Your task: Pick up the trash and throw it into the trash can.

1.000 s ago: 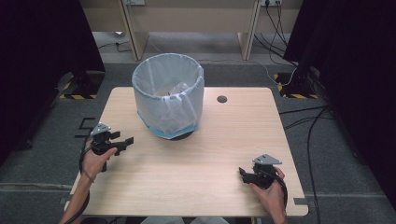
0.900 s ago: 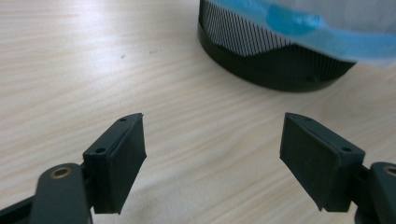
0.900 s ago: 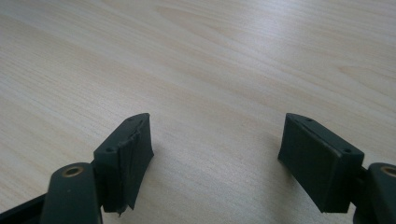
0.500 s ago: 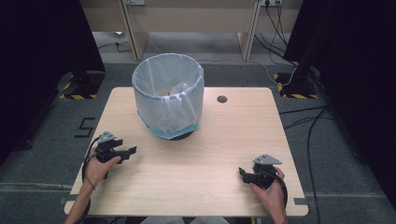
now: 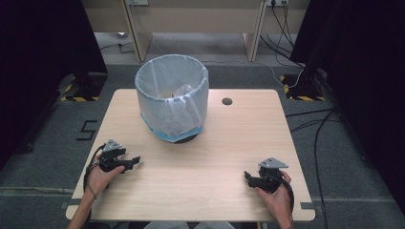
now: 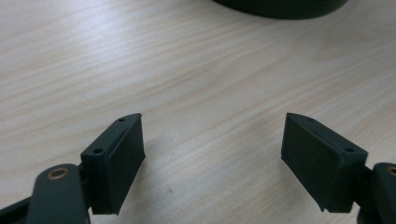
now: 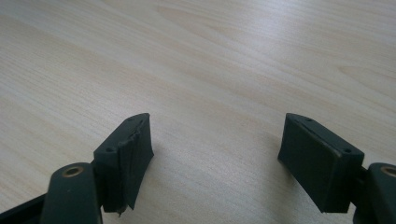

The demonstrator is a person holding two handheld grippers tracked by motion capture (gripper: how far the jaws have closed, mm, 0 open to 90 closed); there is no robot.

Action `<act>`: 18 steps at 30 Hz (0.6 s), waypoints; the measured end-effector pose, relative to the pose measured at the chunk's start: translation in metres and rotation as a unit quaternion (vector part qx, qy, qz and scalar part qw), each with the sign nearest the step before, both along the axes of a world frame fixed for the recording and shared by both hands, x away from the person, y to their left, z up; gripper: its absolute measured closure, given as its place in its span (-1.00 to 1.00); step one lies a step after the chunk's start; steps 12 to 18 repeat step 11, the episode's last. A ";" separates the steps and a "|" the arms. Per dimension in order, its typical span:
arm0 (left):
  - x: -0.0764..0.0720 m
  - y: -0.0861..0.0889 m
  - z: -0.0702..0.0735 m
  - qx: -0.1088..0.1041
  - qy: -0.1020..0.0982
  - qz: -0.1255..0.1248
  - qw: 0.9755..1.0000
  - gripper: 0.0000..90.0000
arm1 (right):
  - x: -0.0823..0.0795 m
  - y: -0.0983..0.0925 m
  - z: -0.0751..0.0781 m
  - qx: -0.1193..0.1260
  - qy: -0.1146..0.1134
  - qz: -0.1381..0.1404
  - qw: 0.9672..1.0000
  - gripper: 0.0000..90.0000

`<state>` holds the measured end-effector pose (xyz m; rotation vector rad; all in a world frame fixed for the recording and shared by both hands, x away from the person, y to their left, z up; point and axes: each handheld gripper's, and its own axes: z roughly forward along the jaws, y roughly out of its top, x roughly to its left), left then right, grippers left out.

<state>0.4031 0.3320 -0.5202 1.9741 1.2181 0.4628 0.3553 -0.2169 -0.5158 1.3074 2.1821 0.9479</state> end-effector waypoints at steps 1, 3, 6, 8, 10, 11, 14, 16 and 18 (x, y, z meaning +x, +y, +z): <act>0.000 -0.001 -0.002 -0.002 0.000 0.001 1.000 -0.54 | 0.000 0.000 0.000 0.001 0.001 -0.001 1.000 -0.44; -0.001 -0.002 -0.004 0.005 -0.003 0.000 1.000 -0.55 | 0.000 0.000 0.000 0.000 0.001 -0.001 1.000 -0.44; -0.002 -0.004 -0.004 0.016 -0.005 -0.002 1.000 -0.55 | 0.000 0.000 0.000 0.002 0.002 -0.002 1.000 -0.44; -0.002 -0.005 -0.004 0.019 -0.007 -0.003 1.000 -0.56 | 0.000 0.000 0.000 0.001 0.002 -0.002 1.000 -0.44; -0.002 -0.007 -0.004 0.031 -0.007 -0.004 0.999 -0.59 | 0.000 0.000 0.000 0.001 0.001 -0.001 1.000 -0.44; -0.002 -0.007 -0.004 0.031 -0.007 -0.004 0.999 -0.60 | 0.000 0.000 0.000 0.001 0.001 -0.001 1.000 -0.44; -0.002 -0.007 -0.004 0.031 -0.007 -0.004 0.999 -0.60 | 0.000 0.000 0.000 0.001 0.001 -0.001 1.000 -0.44; -0.002 -0.007 -0.004 0.031 -0.007 -0.004 0.999 -0.60 | 0.000 0.000 0.000 0.001 0.001 -0.001 1.000 -0.44; -0.002 -0.007 -0.004 0.031 -0.007 -0.004 0.999 -0.60 | 0.000 0.000 0.000 0.001 0.001 -0.001 1.000 -0.44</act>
